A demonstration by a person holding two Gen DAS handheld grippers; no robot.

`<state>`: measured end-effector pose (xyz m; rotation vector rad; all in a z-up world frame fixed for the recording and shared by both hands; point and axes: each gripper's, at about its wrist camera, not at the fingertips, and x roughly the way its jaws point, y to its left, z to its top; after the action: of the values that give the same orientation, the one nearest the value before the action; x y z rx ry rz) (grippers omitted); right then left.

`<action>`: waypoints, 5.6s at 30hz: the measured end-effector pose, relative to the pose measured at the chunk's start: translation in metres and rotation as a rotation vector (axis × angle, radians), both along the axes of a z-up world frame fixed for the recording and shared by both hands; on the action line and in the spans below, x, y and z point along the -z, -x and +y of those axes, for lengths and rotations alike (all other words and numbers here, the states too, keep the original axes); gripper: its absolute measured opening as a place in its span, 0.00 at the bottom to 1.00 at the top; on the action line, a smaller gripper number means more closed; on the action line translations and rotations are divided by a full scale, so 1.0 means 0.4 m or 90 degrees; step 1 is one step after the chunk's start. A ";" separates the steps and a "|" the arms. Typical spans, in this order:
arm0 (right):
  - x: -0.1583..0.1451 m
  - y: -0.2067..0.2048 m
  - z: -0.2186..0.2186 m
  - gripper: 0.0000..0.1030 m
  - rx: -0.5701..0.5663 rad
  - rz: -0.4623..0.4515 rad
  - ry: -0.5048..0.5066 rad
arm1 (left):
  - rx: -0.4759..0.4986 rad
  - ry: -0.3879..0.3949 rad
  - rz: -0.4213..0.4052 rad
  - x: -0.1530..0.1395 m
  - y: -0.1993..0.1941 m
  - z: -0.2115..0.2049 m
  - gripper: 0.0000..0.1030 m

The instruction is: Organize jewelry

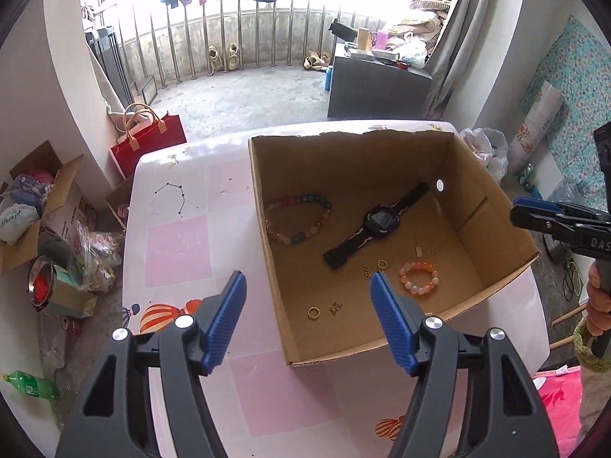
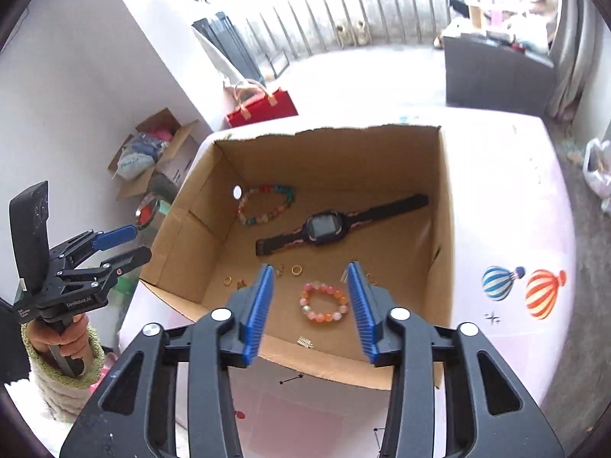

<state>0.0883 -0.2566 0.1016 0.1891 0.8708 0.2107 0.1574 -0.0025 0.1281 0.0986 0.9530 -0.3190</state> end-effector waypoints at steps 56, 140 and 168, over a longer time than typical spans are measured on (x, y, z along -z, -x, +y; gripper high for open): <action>0.097 0.401 0.051 0.83 0.136 -0.080 0.017 | -0.075 0.068 -0.106 0.000 0.395 0.007 0.95; 0.171 0.335 0.170 0.92 0.177 0.035 0.116 | -0.189 -0.056 0.003 0.126 0.381 -0.061 0.95; 0.178 0.331 0.169 0.92 0.177 0.042 0.117 | -0.187 -0.059 0.012 0.136 0.383 -0.060 0.95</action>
<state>-0.0442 -0.1892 0.0303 0.1441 0.9136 -0.1361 0.0041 -0.0264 0.0736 0.0395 0.9863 -0.0040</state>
